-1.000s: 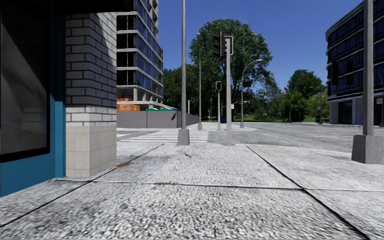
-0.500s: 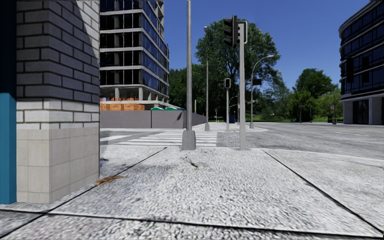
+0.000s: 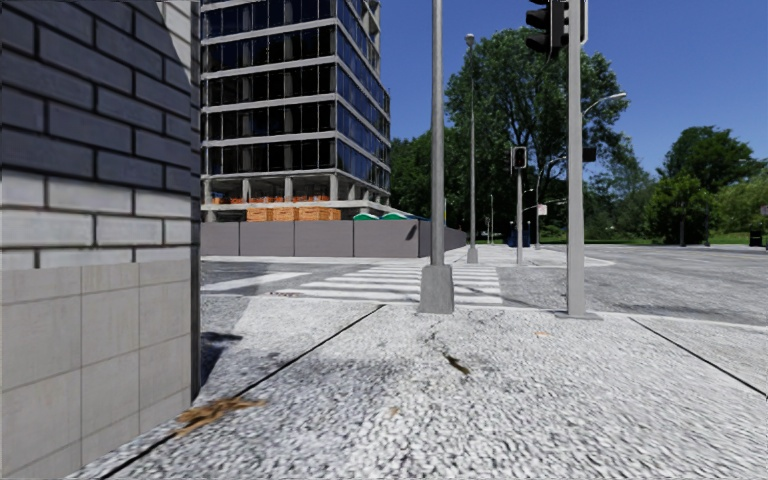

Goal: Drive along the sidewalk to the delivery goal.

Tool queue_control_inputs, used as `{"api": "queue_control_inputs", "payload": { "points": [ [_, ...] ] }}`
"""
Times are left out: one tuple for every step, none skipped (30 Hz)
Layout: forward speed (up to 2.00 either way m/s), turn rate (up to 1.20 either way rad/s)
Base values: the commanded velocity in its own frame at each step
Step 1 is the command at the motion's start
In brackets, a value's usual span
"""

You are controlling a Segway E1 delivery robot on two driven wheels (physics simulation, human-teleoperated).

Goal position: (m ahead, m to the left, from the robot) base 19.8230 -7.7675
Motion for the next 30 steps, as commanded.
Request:
{"api": "queue_control_inputs", "payload": {
  "points": [
    [1.78, 0.0],
    [1.78, 0.0],
    [1.78, 0.0],
    [1.78, 0.0],
    [1.78, 0.0],
    [1.78, 0.0],
    [1.78, 0.0],
    [1.78, 0.0],
    [1.78, 0.0],
    [1.78, 0.0],
    [1.78, 0.0],
    [1.78, 0.08],
    [1.78, 0.14],
    [1.78, 0.19],
    [1.78, 0.25],
    [1.78, 0.26],
    [1.78, 0.26],
    [1.78, 0.26],
    [1.78, 0.26],
    [1.78, 0.27],
    [1.78, 0.27],
    [1.78, 0.27],
    [1.78, 0.27],
    [1.78, 0.27],
    [1.78, 0.27],
    [1.78, 0.27],
    [1.78, 0.27],
    [1.78, 0.27],
    [1.78, 0.27],
    [1.78, 0.27]
  ]
}}
